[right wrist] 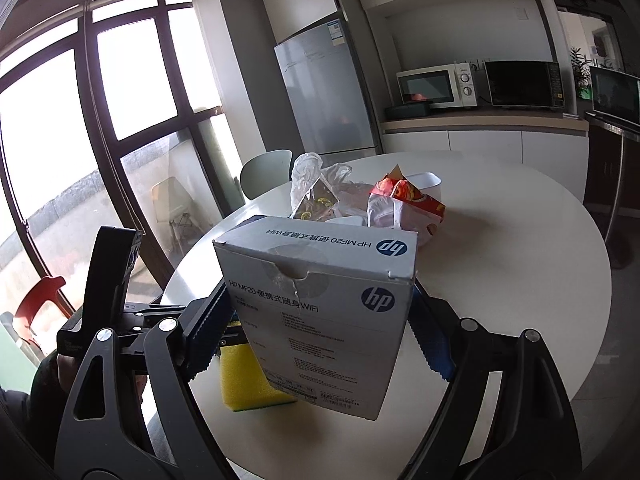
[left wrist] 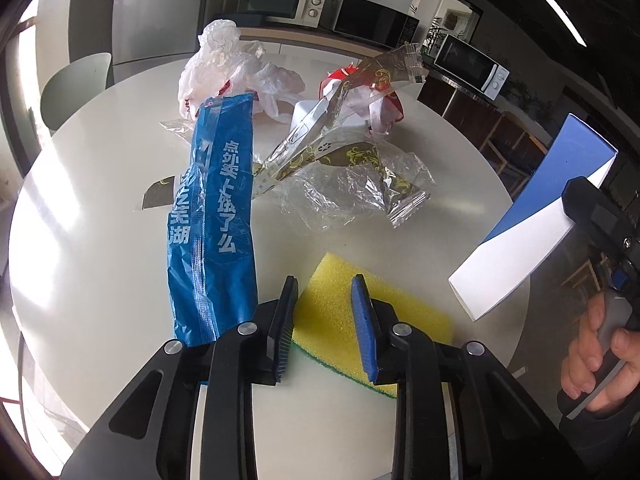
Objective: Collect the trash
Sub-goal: 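Grasp the yellow sponge with the left tool while the right tool grasps the white HP box, then carry the sponge and box down over the blue basket and release both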
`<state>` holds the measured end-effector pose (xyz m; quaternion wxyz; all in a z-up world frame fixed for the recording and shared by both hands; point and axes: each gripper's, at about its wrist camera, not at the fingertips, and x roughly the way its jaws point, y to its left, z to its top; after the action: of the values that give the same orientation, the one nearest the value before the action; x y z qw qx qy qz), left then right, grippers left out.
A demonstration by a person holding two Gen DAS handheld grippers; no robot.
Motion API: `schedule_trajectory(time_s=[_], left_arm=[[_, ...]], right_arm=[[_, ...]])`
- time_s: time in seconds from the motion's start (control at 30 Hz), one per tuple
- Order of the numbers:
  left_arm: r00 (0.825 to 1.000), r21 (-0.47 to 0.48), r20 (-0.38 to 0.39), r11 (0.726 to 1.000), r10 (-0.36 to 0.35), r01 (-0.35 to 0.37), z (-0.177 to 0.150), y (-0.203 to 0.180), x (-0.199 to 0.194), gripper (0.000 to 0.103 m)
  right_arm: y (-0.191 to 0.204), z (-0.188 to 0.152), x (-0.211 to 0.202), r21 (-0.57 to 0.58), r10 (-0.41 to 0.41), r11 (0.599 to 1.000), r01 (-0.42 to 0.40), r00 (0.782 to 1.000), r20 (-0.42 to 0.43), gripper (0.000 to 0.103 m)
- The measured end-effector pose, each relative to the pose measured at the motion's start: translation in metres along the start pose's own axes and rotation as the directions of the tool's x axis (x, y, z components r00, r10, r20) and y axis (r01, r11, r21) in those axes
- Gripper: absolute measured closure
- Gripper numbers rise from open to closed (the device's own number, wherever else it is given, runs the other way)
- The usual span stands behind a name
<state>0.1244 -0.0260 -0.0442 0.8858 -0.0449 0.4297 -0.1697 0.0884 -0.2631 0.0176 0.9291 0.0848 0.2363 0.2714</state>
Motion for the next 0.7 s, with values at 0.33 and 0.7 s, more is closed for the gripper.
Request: schedule_trajectory(time_s=[0.33, 0.7], left_arm=[[0.998, -0.006, 0.038, 0.999, -0.045, 0.045, -0.001, -0.011, -0.02, 0.097], [0.99, 0.076, 0.122, 0.995, -0.077, 0.068, -0.021, -0.034, -0.072, 0.098]], right_arm=[[-0.008, -0.01, -0.027, 0.041, -0.006, 0.999, 0.005, 1.0, 0.024, 0.025], [-0.001, -0.029, -0.053, 0.038, 0.004, 0.999, -0.005, 1.0, 0.031, 0.025]])
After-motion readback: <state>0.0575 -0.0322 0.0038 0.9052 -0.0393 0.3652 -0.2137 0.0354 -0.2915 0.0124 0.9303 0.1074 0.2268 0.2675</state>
